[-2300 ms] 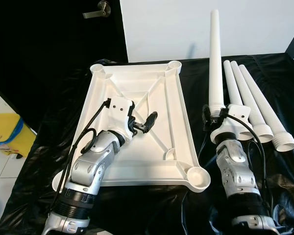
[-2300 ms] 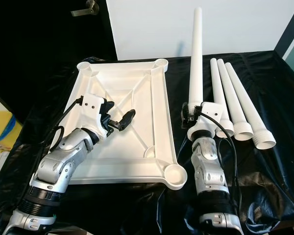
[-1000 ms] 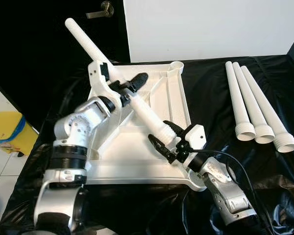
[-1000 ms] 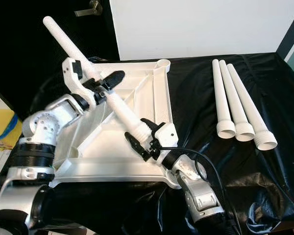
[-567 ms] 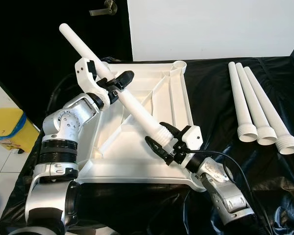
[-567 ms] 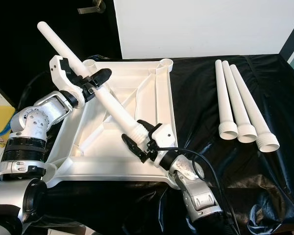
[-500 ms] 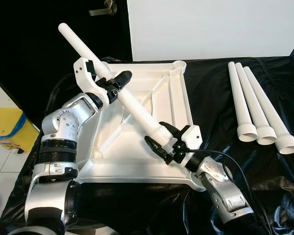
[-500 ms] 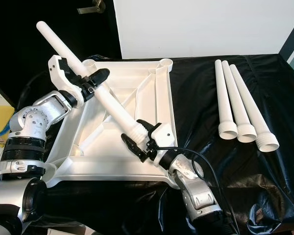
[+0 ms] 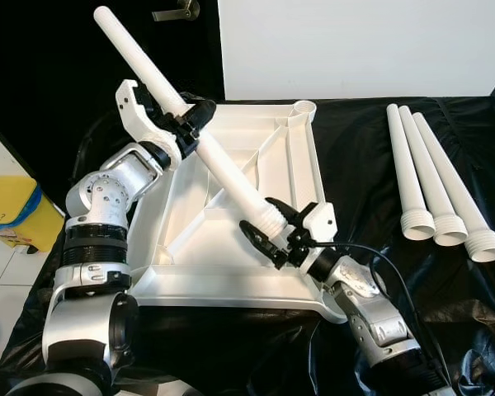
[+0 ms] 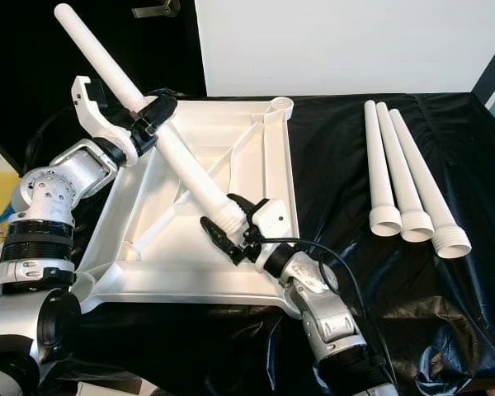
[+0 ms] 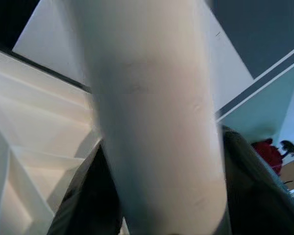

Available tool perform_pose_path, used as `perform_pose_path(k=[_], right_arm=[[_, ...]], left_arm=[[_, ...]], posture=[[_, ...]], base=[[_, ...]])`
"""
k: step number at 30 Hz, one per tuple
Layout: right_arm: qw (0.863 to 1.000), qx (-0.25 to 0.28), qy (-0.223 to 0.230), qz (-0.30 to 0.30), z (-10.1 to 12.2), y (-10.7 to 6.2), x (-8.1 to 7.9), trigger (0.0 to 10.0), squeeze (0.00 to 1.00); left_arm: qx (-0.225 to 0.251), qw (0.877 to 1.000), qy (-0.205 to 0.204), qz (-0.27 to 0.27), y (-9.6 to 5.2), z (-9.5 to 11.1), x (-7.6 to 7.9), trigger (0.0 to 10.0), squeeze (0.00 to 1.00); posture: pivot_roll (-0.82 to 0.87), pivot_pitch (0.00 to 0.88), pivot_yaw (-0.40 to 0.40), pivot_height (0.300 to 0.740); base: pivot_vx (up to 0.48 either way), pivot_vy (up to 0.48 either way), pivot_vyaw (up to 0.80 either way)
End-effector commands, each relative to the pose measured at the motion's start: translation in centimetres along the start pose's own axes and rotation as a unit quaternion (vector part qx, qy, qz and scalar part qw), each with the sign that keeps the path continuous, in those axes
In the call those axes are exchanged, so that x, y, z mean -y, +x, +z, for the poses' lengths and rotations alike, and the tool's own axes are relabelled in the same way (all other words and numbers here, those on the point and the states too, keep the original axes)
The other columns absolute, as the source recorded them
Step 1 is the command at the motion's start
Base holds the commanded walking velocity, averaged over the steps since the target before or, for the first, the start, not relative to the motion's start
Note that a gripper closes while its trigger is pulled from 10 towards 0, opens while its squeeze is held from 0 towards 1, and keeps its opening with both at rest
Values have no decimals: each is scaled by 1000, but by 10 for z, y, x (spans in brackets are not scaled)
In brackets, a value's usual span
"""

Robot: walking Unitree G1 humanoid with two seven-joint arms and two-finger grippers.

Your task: Building children table

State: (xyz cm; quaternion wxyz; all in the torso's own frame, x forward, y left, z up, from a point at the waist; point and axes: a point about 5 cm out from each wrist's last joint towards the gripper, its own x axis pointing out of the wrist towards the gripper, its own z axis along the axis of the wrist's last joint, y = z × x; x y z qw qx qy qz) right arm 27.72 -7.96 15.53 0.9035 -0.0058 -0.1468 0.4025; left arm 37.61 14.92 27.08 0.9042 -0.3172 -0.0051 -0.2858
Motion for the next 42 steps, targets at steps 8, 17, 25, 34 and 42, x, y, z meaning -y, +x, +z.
perform_pose_path(k=[8, 17, 25, 34, 42], right_arm=[[999, 8, -2, -39, 3, -9, 15, 10000, 1000], [998, -7, -22, -62, 2, -18, 20, 10000, 1000], [997, -14, -25, -78, 13, -15, 30, 10000, 0], [995, -29, -35, -85, 24, 6, 36, 10000, 0], [993, -56, -45, -92, 29, 29, 44, 10000, 0]], left_arm=[[0, 999, 8, -41, 12, 5, 6, 10000, 0], [21, 999, 13, -41, 17, 15, 9, 10000, 0], [34, 990, 98, -95, 30, 15, 45, 10000, 0], [15, 970, 193, -146, 40, -7, 82, 10000, 0], [-6, 947, 252, -200, 47, -40, 123, 10000, 0]], posture=[[-22, 45, 40, 740], [-62, 49, 67, 740], [-112, 65, 103, 740], [-133, 65, 110, 740], [-118, 55, 91, 740]], base=[[0, 0, 0], [0, 0, 0], [0, 0, 0], [0, 0, 0], [0, 0, 0]])
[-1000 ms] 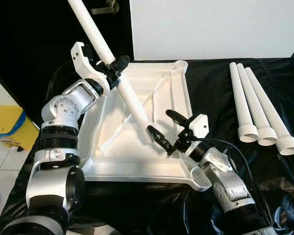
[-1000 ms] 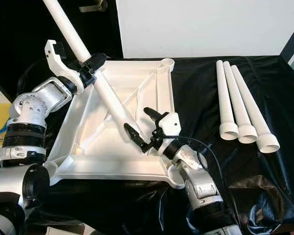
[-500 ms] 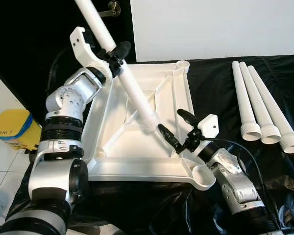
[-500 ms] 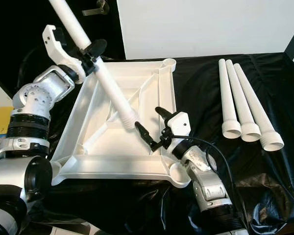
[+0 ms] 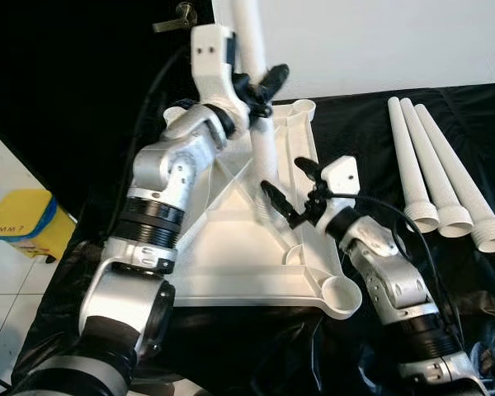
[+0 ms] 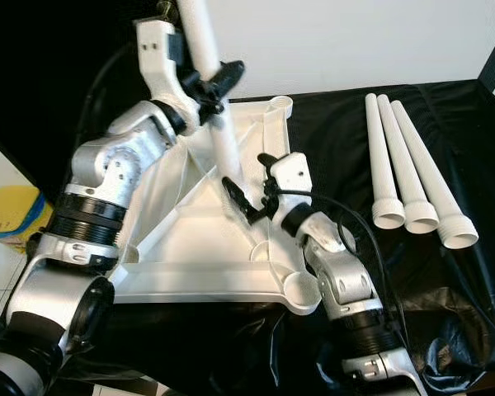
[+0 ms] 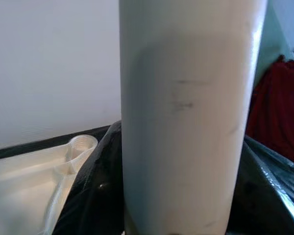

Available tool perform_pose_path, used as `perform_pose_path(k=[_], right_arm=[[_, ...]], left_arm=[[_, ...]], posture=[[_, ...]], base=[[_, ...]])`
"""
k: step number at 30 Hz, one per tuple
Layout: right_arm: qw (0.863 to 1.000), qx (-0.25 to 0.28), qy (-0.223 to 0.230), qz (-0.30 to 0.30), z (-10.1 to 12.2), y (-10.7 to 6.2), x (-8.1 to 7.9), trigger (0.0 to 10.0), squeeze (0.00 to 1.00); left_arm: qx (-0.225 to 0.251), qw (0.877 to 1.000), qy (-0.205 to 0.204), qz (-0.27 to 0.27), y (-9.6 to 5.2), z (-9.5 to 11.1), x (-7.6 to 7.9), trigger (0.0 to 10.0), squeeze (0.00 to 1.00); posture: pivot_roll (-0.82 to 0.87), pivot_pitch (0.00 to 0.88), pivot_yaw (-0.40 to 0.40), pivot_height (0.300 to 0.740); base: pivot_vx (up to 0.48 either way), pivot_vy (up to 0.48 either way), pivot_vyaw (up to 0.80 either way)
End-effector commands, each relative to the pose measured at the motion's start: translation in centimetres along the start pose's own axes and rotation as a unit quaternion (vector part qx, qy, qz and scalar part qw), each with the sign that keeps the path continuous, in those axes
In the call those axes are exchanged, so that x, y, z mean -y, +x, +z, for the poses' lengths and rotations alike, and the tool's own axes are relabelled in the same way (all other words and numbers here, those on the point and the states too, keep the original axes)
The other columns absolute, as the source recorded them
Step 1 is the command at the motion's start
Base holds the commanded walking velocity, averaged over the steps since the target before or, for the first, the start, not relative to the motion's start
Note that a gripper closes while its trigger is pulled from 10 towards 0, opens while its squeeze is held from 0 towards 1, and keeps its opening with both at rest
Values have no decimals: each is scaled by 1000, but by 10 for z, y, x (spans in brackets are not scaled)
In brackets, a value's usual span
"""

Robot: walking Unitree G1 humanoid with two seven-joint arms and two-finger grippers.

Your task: Building children table

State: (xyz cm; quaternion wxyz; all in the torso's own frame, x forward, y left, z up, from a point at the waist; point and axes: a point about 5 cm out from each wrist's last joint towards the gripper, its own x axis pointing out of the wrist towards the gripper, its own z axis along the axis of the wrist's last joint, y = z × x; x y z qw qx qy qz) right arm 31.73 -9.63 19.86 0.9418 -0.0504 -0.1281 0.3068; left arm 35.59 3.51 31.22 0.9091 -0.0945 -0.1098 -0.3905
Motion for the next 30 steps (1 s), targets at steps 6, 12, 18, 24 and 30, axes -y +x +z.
perform_pose_path(k=[6, 12, 18, 24, 30], right_arm=[[999, -44, 8, -1, -5, 14, -1, 10000, 0], [997, -72, 8, 15, -9, 21, -5, 10000, 0], [997, -73, 9, 8, -7, 23, -1, 2039, 0], [997, -72, 8, 4, -6, 23, 2, 0, 0], [998, -66, 20, -14, -6, 21, 3, 0, 0]], left_arm=[[24, 995, 29, -94, 3, 7, 36, 10000, 0], [40, 991, 41, -119, 6, 9, 58, 10000, 0], [41, 989, 47, -135, 5, 7, 70, 10000, 0], [39, 988, 50, -142, 5, 5, 75, 10000, 0], [46, 987, 56, -145, 5, 6, 77, 10000, 0]], posture=[[-103, 45, 82, 740], [-84, 32, 68, 740], [-79, 34, 65, 740], [-84, 41, 72, 740], [-85, 42, 74, 740]], base=[[0, 0, 0], [0, 0, 0], [0, 0, 0], [0, 0, 0], [0, 0, 0]])
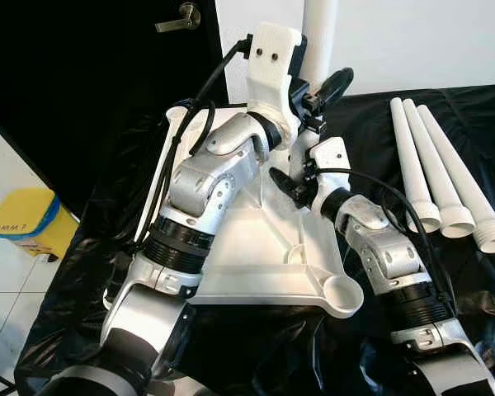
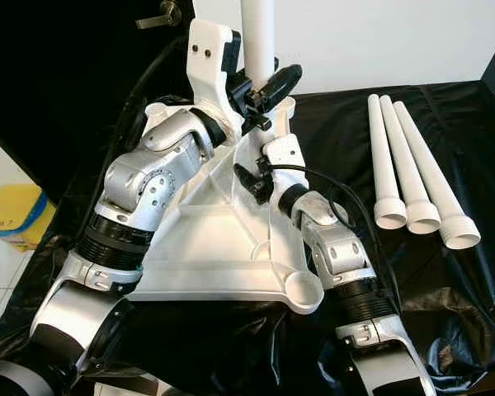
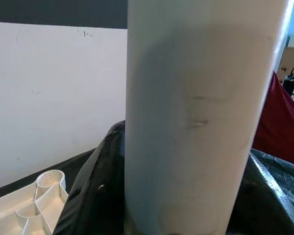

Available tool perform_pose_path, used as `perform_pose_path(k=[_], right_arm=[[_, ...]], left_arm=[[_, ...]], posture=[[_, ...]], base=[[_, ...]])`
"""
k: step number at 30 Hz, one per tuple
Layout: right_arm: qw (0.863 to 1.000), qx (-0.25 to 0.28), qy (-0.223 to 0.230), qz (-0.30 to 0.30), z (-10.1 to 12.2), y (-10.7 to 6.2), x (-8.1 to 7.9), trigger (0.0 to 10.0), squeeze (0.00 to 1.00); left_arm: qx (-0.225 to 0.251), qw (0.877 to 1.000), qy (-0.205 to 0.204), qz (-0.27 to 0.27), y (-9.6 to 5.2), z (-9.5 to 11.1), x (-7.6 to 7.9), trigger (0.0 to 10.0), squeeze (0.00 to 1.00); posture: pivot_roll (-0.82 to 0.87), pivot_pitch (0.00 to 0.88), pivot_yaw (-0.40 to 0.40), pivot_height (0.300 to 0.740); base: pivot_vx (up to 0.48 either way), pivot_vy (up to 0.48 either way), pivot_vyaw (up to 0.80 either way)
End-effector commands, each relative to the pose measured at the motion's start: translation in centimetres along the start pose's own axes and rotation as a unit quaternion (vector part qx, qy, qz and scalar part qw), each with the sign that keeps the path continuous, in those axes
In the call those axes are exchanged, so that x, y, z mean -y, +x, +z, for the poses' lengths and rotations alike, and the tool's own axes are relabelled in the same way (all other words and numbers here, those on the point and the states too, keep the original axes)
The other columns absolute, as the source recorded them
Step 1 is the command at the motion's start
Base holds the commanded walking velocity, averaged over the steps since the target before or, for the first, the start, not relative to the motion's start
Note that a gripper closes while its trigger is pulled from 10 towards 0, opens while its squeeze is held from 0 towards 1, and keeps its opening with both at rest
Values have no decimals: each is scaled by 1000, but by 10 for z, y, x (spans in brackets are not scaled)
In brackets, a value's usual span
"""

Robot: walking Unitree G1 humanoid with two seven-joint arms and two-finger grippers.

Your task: Building children table

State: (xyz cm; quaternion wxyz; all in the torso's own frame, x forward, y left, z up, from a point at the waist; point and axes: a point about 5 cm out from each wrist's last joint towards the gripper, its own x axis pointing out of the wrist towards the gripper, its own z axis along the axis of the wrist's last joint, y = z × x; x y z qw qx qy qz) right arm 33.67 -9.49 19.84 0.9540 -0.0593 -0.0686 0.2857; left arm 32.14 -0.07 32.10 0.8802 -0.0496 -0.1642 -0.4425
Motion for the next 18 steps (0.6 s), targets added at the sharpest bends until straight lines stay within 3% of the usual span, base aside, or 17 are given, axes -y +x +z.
perform_pose_path(k=[1, 4, 5, 6, 7, 11, 12, 13, 15, 16, 18], right_arm=[[1000, -4, 19, 1, 0, 4, -7, 0, 0], [1000, -3, 26, -13, -1, 3, -7, 0, 0], [999, -4, 34, -26, -2, 2, -6, 8863, 0], [999, -4, 40, -36, -2, 2, -6, 8863, 0], [998, -4, 46, -44, -3, 2, -6, 10000, 0], [996, -4, 55, -64, -4, 2, -5, 10000, 0], [993, -5, 67, -93, -6, 1, -1, 10000, 0], [991, -6, 72, -109, -7, 1, 2, 10000, 0], [990, -7, 75, -118, -7, 1, 4, 10000, 0], [988, -6, 83, -133, -7, 0, 7, 10000, 0], [985, -5, 91, -149, -8, -1, 10, 10000, 0]], left_arm=[[21, 997, 3, -76, 5, 6, 26, 10000, 0], [21, 997, 3, -76, 5, 6, 26, 10000, 0], [24, 997, -2, -78, 4, 6, 26, 10000, 0], [25, 997, -5, -79, 3, 6, 26, 10000, 0], [27, 996, -10, -79, 3, 6, 26, 10000, 1000], [31, 996, -15, -80, 2, 6, 26, 10000, 1000], [40, 996, 1, -74, 1, 8, 26, 10000, 1000], [45, 996, 12, -73, 0, 9, 26, 10000, 561], [47, 996, 19, -72, 0, 10, 27, 10000, 561], [53, 995, 25, -74, -2, 10, 28, 10000, 0], [57, 995, 30, -74, -3, 10, 29, 10000, 0]], posture=[[-86, 43, 75, 740], [-86, 44, 76, 740], [-88, 45, 75, 740], [-88, 45, 75, 740], [-89, 46, 76, 740], [-89, 46, 74, 740], [-90, 47, 74, 740], [-88, 47, 73, 740], [-88, 47, 73, 740], [-88, 48, 74, 740], [-86, 50, 74, 740]], base=[[0, 0, 0], [0, 0, 0], [0, 0, 0], [0, 0, 0], [0, 0, 0], [0, 0, 0], [0, 0, 0], [0, 0, 0], [0, 0, 0], [0, 0, 0], [0, 0, 0]])
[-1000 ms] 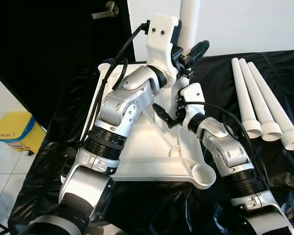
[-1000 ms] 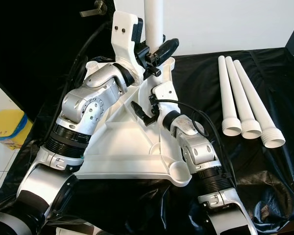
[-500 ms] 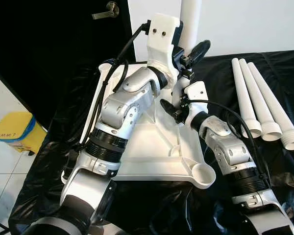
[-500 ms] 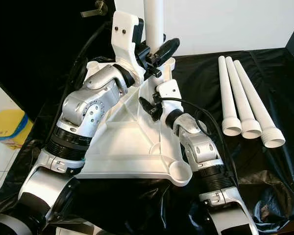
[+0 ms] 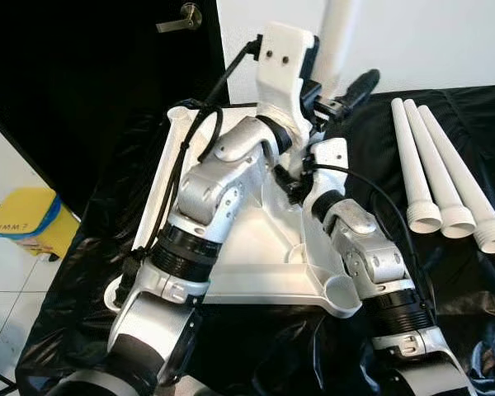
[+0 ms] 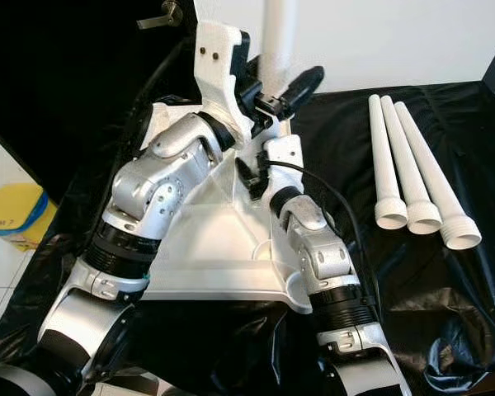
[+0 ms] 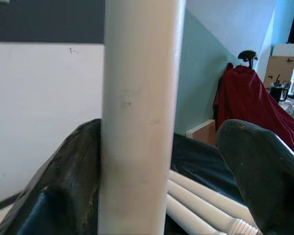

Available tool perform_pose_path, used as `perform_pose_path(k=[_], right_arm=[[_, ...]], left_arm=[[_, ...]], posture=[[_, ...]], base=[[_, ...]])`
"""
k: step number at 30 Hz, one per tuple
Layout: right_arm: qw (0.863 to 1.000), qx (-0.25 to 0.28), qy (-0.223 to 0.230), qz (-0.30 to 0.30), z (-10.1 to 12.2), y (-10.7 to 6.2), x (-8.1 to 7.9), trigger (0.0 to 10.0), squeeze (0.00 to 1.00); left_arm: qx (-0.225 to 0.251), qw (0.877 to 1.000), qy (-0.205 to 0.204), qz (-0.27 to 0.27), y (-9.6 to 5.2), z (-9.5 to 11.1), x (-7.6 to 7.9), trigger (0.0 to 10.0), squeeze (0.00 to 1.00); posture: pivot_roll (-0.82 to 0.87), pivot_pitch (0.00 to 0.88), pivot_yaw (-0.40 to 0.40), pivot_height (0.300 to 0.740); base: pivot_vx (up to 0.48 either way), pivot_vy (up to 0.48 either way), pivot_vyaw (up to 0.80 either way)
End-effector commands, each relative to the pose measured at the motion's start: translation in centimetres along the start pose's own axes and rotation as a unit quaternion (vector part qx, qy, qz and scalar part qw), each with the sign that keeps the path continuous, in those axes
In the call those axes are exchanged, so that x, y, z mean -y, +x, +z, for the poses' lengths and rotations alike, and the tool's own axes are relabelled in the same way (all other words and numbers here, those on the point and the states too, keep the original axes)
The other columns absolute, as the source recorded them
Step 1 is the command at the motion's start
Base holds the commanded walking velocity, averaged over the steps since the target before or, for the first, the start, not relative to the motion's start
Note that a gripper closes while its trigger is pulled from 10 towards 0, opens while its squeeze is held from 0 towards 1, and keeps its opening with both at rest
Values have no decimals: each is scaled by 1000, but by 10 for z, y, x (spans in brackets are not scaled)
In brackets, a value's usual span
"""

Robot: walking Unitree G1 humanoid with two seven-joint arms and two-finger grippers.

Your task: Building children table

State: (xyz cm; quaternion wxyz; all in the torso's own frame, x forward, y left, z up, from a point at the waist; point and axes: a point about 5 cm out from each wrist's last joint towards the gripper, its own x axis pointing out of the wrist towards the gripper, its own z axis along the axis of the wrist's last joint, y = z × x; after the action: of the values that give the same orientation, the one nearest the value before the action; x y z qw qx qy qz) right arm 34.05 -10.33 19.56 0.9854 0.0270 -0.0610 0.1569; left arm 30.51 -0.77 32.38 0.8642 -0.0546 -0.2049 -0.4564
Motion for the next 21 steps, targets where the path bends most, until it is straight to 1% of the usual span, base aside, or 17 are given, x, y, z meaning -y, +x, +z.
perform_pose_path(k=[1, 2, 4, 7, 8, 9, 10, 11, 13, 14, 17, 19, 20, 21], right_arm=[[999, -12, 17, -24, -4, 2, 5, 10000, 0], [999, -11, 24, -39, -4, 1, 9, 10000, 0], [999, -11, 24, -39, -4, 1, 9, 10000, 0], [995, -2, 35, -98, -3, -4, 26, 10000, 0], [993, 0, 35, -109, -3, -5, 30, 10000, 0], [993, 0, 35, -109, -3, -5, 30, 10000, 0], [992, 8, 33, -121, -1, -7, 33, 10000, 0], [992, 8, 33, -121, -1, -7, 33, 10000, 0], [990, 19, 26, -135, 0, -11, 38, 10000, 0], [990, 19, 26, -135, 0, -11, 38, 10000, 0], [986, 37, 25, -159, 3, -19, 46, 10000, 0], [985, 53, 27, -162, 5, -24, 47, 10000, 0], [986, 58, 29, -156, 6, -26, 47, 10000, 0], [986, 58, 29, -156, 6, -26, 47, 10000, 0]], left_arm=[[19, 998, 21, -53, -1, 6, 12, 10000, 0], [22, 998, 28, -46, -2, 6, 11, 10000, 0], [22, 998, 28, -46, -2, 6, 11, 10000, 0], [14, 998, 56, -26, -12, -1, 6, 10000, 0], [9, 998, 64, -23, -15, -3, 4, 10000, 0], [9, 998, 64, -23, -15, -3, 4, 10000, 0], [-2, 997, 77, -20, -19, -8, 2, 10000, 0], [-2, 997, 77, -20, -19, -8, 2, 10000, 0], [-22, 995, 95, -16, -25, -17, -2, 10000, 0], [-22, 995, 95, -16, -25, -17, -2, 10000, 0], [-60, 993, 105, 2, -39, -37, -8, 10000, 0], [-79, 991, 109, 5, -47, -48, -9, 10000, 0], [-85, 989, 120, 6, -52, -53, -9, 10000, 0], [-85, 989, 120, 6, -52, -53, -9, 10000, 0]], posture=[[-86, 50, 74, 740], [-85, 51, 74, 740], [-85, 51, 74, 740], [-84, 55, 76, 740], [-82, 59, 78, 740], [-82, 59, 78, 740], [-81, 61, 77, 740], [-81, 61, 77, 740], [-81, 62, 78, 740], [-81, 62, 78, 740], [-81, 62, 78, 740], [-81, 59, 77, 740], [-82, 58, 75, 740], [-82, 58, 75, 740]], base=[[0, 0, 0], [0, 0, 0], [0, 0, 0], [0, 0, 0], [0, 0, 0], [0, 0, 0], [0, 0, 0], [0, 0, 0], [0, 0, 0], [0, 0, 0], [0, 0, 0], [0, 0, 0], [0, 0, 0], [0, 0, 0]])
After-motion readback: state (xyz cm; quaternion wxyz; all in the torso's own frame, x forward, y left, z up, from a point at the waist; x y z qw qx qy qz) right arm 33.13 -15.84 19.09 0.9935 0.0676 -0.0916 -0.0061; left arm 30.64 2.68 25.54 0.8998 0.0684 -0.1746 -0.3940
